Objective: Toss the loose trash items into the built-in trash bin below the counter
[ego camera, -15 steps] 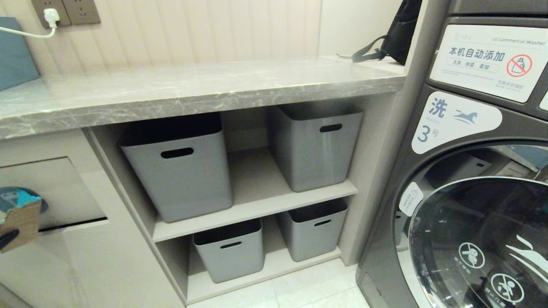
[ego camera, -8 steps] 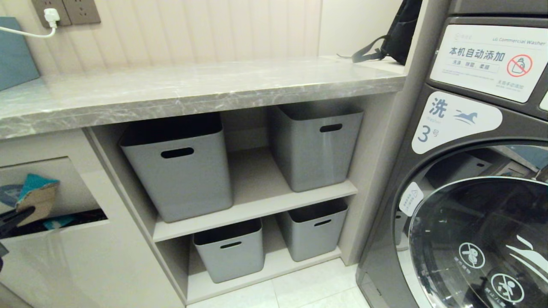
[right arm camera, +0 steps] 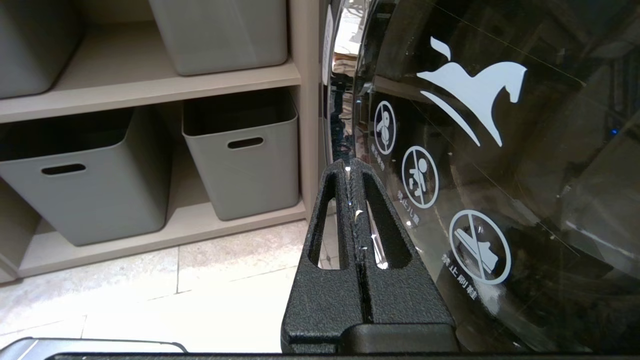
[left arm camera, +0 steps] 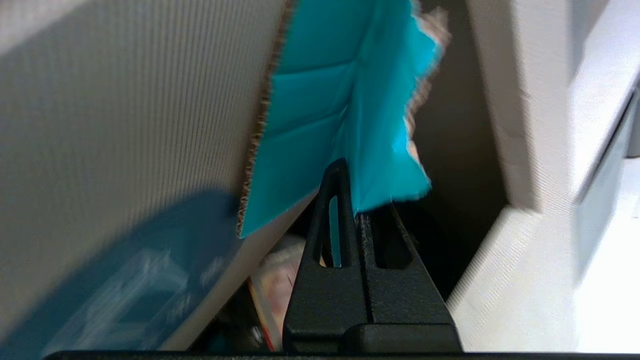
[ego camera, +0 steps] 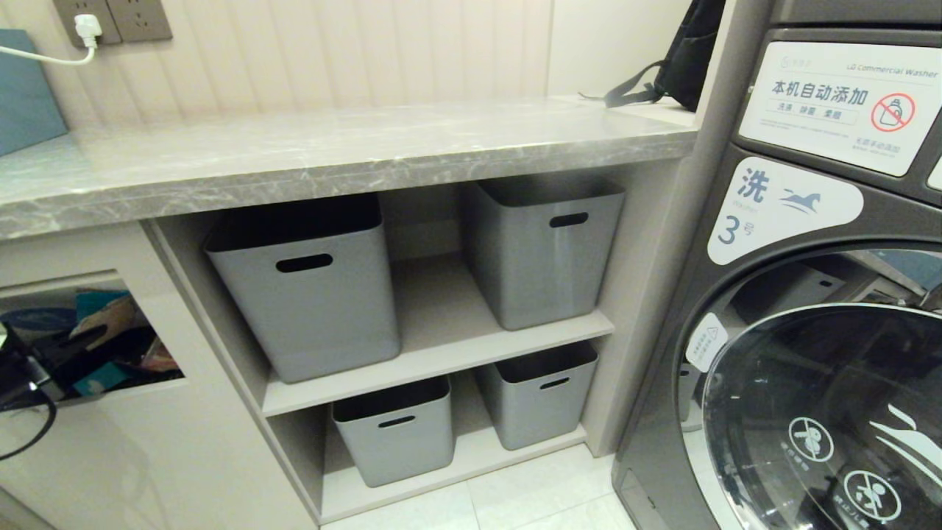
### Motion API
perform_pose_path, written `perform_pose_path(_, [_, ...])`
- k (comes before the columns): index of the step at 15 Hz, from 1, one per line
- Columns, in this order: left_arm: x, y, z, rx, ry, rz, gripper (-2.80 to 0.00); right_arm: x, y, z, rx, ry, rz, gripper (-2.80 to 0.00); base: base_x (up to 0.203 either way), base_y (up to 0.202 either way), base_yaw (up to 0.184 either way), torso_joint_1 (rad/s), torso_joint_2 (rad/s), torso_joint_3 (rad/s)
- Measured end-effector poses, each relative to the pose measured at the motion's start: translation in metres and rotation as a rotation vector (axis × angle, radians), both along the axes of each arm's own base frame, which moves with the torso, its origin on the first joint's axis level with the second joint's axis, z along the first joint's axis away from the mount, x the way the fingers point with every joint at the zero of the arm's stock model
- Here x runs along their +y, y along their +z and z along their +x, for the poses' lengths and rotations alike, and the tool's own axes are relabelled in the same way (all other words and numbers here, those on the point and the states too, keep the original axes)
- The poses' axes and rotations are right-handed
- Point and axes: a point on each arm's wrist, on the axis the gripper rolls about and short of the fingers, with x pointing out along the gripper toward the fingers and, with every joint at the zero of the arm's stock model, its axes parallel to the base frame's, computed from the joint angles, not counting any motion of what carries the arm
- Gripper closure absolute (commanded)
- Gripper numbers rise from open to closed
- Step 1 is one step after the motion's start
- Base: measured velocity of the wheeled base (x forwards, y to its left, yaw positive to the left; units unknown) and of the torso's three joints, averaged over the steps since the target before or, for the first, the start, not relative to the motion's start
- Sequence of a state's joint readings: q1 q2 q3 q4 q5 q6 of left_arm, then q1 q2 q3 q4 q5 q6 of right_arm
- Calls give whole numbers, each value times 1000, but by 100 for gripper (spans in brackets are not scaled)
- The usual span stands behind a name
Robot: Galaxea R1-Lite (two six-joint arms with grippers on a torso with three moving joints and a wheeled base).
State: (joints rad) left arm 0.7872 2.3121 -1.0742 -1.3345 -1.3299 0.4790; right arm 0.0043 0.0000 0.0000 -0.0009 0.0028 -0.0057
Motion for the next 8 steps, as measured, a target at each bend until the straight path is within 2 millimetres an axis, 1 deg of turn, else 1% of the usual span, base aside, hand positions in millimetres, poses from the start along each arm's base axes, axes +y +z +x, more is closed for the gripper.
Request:
perform_pose_path(5, [6, -2, 31, -56, 42, 38, 0, 0, 0, 0, 0, 0, 0, 0, 0, 0, 0, 0, 0, 0])
perform_pose_path(8, [8, -11, 38, -55, 46, 36, 0, 0, 0, 0, 0, 0, 0, 0, 0, 0, 0, 0, 0, 0])
